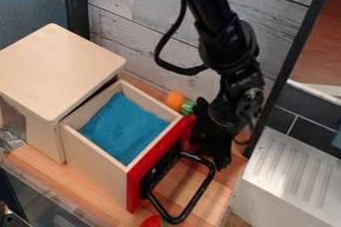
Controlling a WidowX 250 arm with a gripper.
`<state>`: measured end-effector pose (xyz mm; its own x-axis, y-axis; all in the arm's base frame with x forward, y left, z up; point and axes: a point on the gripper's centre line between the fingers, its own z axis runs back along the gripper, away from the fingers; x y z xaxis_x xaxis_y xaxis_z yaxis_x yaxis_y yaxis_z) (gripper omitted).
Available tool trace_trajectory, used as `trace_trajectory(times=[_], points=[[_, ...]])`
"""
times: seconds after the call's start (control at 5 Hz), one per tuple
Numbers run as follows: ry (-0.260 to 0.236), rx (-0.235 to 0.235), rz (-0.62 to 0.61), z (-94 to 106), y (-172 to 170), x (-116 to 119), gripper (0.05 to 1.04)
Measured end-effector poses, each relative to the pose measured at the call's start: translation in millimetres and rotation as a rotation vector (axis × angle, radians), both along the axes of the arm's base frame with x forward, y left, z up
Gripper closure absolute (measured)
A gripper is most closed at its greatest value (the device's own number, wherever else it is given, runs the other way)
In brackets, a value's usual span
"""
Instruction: Pick the red object and put it in the drawer
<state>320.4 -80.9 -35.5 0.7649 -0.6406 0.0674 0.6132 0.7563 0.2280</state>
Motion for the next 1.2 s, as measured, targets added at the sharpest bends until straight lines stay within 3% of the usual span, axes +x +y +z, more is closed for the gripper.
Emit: trace_trajectory(times=[0.6,1.0,1.2], points=[[-0.158,-0.120,-0.058,93.7,-20,-18,0.829],[-0.236,-0.147,-0.091,146.5,-5,-48,0.829],[-0.255,-0.161,-0.077,161.5,15,-61,0.829]])
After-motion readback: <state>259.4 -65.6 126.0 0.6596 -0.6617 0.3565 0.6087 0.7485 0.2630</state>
